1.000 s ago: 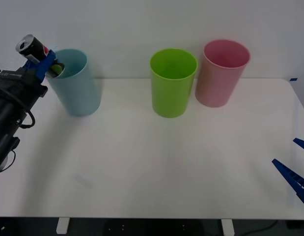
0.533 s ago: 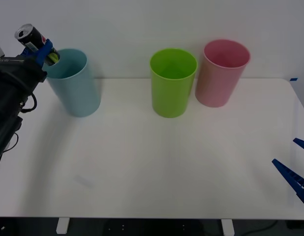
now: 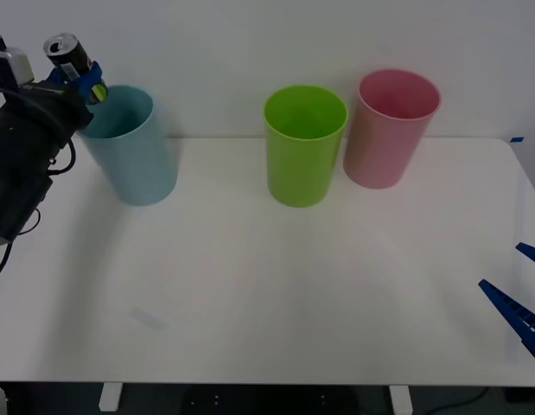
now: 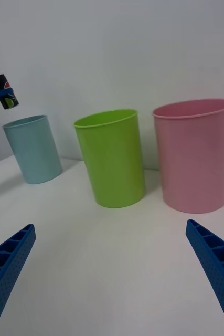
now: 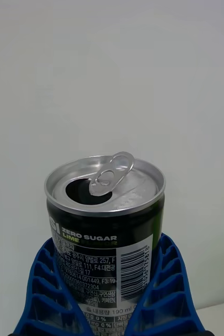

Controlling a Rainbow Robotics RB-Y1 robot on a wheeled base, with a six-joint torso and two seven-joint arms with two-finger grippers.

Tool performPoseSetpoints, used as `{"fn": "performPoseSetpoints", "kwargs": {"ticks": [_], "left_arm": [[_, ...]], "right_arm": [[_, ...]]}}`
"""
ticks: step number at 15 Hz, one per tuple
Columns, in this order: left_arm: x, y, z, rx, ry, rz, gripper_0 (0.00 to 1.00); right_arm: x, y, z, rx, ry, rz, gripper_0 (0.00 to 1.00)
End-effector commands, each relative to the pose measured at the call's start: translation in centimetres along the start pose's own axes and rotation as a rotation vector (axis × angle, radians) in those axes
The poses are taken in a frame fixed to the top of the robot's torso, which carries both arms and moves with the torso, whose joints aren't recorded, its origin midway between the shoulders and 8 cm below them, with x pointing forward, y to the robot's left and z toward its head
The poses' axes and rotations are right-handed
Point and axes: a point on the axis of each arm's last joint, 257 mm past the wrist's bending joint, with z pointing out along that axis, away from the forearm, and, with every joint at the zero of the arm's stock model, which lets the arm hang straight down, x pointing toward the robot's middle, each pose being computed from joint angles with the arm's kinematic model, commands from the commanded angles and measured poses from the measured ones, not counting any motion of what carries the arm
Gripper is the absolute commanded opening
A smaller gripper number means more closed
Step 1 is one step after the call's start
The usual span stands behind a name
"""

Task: Grasp the object on the table and drop it into the matching bin: aluminum can to the light blue bin, PET bottle to the pink bin.

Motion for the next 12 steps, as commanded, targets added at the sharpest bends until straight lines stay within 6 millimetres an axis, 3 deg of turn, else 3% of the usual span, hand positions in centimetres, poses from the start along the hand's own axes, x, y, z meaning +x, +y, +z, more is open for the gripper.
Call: {"fn": "performPoseSetpoints", "kwargs": {"ticks": [1, 5, 12], "left_arm": [[0.1, -0.2, 1.5, 0.003, 0.015, 0.020, 0.00], [0.7, -0.5, 2.9, 0.007, 0.039, 0.035, 0.00], [0.7, -0.9, 3.0, 0.014, 0.042, 0.035, 0.00]], "right_arm": [[0.0, 0.0, 0.0, 0.000, 0.000, 0.000, 1.00], [0.0, 0.0, 0.0, 0.000, 0.000, 0.000, 1.00], [0.0, 0.0, 0.0, 0.000, 0.000, 0.000, 1.00]]}}
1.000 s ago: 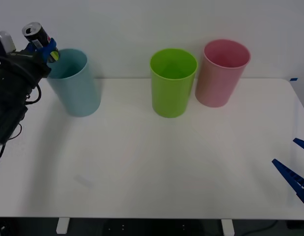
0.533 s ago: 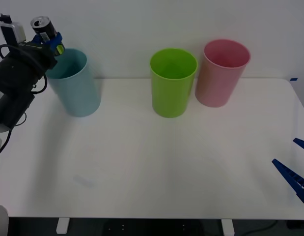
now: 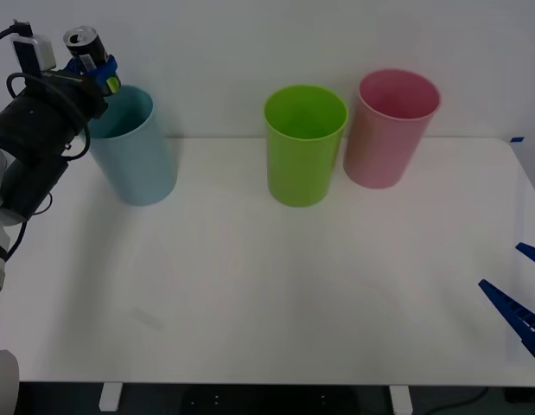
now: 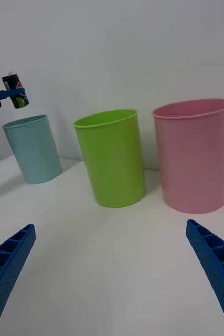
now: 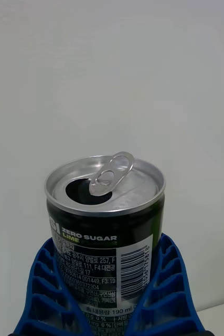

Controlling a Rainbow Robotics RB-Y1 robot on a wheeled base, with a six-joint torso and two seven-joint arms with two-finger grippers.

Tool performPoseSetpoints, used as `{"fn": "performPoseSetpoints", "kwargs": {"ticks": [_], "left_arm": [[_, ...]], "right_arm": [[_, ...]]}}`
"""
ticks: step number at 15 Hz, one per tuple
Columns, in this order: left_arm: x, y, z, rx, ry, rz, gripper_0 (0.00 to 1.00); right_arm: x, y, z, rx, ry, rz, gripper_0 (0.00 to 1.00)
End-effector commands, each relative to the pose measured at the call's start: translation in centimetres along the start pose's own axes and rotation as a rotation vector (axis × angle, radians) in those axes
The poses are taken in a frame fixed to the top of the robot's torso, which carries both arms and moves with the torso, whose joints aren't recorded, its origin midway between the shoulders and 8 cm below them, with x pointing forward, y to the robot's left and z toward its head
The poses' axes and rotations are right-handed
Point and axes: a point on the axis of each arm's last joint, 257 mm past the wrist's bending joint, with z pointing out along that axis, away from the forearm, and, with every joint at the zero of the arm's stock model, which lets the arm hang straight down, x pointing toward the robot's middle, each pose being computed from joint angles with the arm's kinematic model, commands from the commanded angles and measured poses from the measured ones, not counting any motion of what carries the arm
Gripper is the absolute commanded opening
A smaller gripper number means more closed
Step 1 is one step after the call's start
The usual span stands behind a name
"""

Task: Grasp the object on the table and drop it into the matching bin: aluminum can to the light blue bin, PET bottle to the pink bin.

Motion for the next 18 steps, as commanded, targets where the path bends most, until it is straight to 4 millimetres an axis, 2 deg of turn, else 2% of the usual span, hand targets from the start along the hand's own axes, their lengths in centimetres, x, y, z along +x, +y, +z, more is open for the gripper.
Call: {"fn": "performPoseSetpoints", "kwargs": {"ticks": [1, 3, 4, 5, 13, 16, 18], "left_arm": [[0.0, 0.0, 0.0, 0.000, 0.000, 0.002, 0.00], [0.1, 0.0, 0.0, 0.000, 0.001, 0.002, 0.04], [0.0, 0.0, 0.0, 0.000, -0.001, -0.002, 0.57], [0.0, 0.0, 0.0, 0.002, -0.001, -0.003, 1.00], [0.4, -0.4, -0.5, 0.018, -0.009, -0.060, 1.00], [0.5, -0.6, -1.3, 0.031, -0.023, -0.098, 1.00], [0.2, -0.8, -2.6, 0.041, -0.041, -0.118, 1.00]], "right_arm": [[0.0, 0.0, 0.0, 0.000, 0.000, 0.000, 1.00], [0.0, 0.0, 0.0, 0.000, 0.000, 0.000, 1.00], [0.0, 0.0, 0.0, 0.000, 0.000, 0.000, 1.00], [0.0, 0.0, 0.0, 0.000, 0.000, 0.000, 1.00], [0.0, 0.0, 0.0, 0.000, 0.000, 0.000, 1.00], [0.0, 0.0, 0.0, 0.000, 0.000, 0.000, 1.00], [0.0, 0.0, 0.0, 0.000, 0.000, 0.000, 1.00]]}}
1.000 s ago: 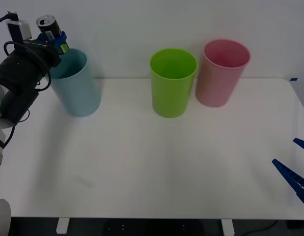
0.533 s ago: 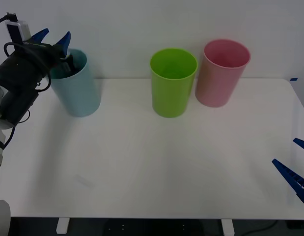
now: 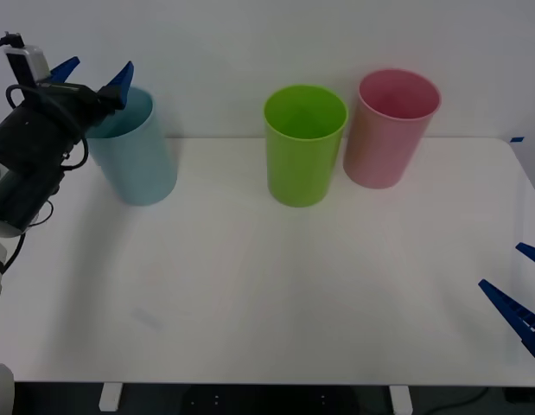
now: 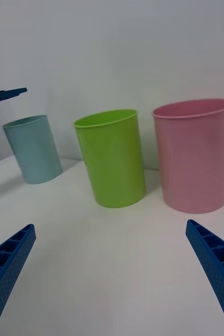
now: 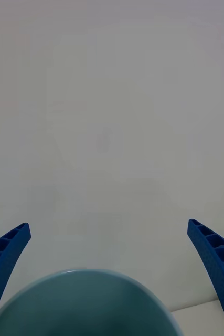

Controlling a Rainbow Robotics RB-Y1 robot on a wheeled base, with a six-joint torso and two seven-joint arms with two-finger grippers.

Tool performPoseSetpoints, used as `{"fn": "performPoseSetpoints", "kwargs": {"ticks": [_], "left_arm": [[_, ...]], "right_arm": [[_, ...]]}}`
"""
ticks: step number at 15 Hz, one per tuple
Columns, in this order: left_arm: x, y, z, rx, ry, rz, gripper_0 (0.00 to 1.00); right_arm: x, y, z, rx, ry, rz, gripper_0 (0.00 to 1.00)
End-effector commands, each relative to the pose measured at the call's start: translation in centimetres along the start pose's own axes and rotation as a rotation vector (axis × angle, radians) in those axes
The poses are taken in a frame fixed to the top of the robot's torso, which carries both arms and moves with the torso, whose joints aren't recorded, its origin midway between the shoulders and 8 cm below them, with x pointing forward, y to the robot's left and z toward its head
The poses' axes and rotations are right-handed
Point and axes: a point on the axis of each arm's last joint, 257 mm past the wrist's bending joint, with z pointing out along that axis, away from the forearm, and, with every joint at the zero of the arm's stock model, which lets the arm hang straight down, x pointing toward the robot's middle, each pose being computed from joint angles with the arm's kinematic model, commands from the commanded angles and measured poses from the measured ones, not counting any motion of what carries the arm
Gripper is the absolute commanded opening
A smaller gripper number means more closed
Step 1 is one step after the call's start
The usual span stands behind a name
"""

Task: Grasp the object on the table and drop it into the matching bin: aluminum can to the light blue bin, PET bottle to the pink bin.

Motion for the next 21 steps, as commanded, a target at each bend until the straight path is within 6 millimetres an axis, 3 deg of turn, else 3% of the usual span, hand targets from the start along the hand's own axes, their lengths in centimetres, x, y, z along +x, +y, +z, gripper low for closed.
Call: {"fn": "performPoseSetpoints", "kwargs": {"ticks": [1, 7, 17, 21], "left_arm": [[-0.1, -0.2, -1.8, 0.013, -0.018, -0.025, 1.00], [-0.1, -1.3, -8.0, 0.116, -0.016, -0.058, 1.00], [1.0, -1.2, -22.4, 0.274, 0.118, 0.029, 1.00], [2.1, -1.6, -27.2, 0.299, 0.186, 0.070, 1.00]], "right_arm": [[0.0, 0.0, 0.0, 0.000, 0.000, 0.000, 1.00], [0.0, 0.0, 0.0, 0.000, 0.000, 0.000, 1.00], [0.0, 0.0, 0.0, 0.000, 0.000, 0.000, 1.00], [0.0, 0.0, 0.0, 0.000, 0.000, 0.000, 1.00]]}}
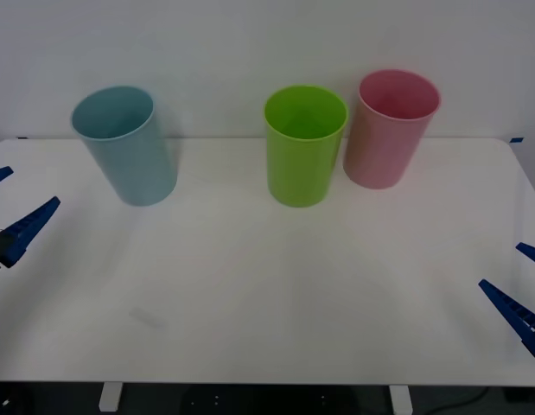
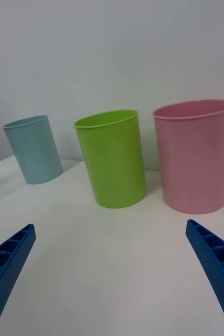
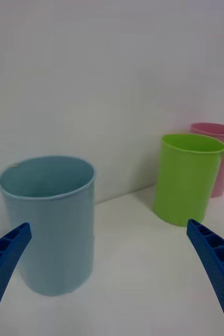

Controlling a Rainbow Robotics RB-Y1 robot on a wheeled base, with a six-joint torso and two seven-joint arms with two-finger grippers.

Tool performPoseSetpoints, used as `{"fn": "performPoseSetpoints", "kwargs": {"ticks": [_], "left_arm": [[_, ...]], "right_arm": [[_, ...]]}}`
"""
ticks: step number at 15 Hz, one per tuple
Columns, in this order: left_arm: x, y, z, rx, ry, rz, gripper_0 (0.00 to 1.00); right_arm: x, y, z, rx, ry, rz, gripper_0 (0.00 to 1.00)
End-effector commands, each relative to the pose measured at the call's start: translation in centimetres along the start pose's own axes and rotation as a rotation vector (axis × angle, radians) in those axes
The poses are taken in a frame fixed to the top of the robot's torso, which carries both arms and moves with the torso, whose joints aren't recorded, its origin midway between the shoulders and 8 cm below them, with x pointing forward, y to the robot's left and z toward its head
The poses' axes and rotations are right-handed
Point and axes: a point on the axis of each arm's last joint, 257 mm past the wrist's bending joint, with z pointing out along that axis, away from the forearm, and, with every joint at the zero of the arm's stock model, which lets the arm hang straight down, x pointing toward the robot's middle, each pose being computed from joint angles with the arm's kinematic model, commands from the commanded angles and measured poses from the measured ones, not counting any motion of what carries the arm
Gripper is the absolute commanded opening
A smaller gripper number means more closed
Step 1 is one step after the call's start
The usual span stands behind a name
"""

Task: Grasp the object on the table and drop it into the matching bin: aluminum can to the light blue bin, PET bottle to the pink bin.

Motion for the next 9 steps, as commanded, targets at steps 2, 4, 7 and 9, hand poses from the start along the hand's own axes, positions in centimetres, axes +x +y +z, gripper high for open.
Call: {"fn": "performPoseSetpoints", "kwargs": {"ticks": [2, 4, 7, 9], "left_arm": [[1.7, -1.8, -3.4, 0.038, 0.064, 0.027, 1.00], [2.6, -2.3, -4.6, 0.049, 0.088, 0.030, 1.00], [4.0, -3.2, -5.6, 0.061, 0.119, 0.022, 1.00], [4.6, -3.8, -5.9, 0.069, 0.127, 0.011, 1.00]], "right_arm": [[0.0, 0.0, 0.0, 0.000, 0.000, 0.000, 1.00], [0.0, 0.0, 0.0, 0.000, 0.000, 0.000, 1.00], [0.0, 0.0, 0.0, 0.000, 0.000, 0.000, 1.00], [0.0, 0.0, 0.0, 0.000, 0.000, 0.000, 1.00]]}}
